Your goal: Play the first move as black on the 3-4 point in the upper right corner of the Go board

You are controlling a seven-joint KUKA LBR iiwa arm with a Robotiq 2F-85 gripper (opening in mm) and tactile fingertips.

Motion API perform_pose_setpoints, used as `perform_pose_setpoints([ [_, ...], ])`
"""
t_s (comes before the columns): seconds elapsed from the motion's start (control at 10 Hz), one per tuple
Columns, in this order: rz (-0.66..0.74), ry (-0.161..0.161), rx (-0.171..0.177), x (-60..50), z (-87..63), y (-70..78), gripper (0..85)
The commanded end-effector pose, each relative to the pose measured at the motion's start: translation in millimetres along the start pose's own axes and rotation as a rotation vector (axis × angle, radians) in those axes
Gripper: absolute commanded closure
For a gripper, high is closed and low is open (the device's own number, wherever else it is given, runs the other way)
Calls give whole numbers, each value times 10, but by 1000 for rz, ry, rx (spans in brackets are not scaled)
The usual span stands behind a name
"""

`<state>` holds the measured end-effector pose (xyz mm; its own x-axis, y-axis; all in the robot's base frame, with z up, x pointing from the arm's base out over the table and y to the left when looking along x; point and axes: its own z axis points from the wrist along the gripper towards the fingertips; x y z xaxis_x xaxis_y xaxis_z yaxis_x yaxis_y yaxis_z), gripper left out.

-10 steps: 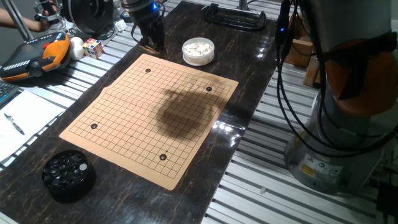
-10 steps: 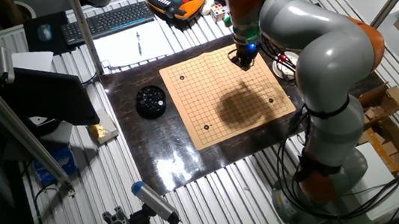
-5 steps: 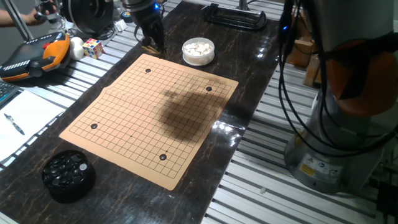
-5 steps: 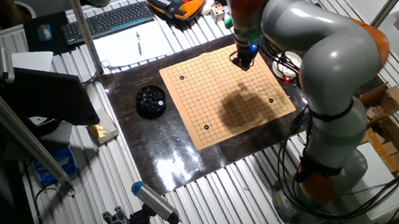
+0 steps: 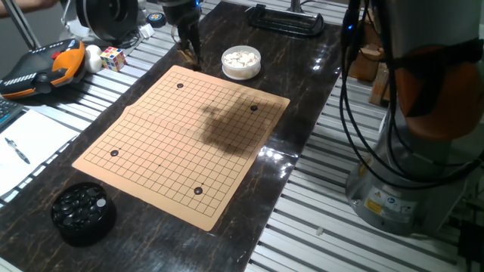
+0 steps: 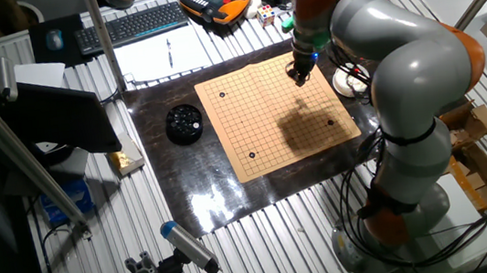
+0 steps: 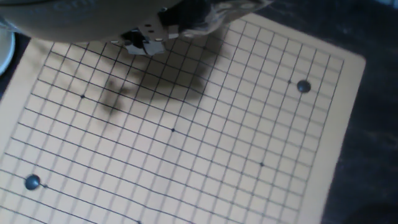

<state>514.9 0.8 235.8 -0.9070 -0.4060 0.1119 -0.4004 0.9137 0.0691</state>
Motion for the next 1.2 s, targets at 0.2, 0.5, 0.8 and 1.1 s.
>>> perform_pose_setpoints([
  [0.2,-29,-14,40,0,-1,0,843],
  [0.5,-32,-17,16,0,-1,0,843],
  [0.8,12,7,-13,-145,-37,53,843],
  [1.1,106,46,-25,-535,-197,424,843],
])
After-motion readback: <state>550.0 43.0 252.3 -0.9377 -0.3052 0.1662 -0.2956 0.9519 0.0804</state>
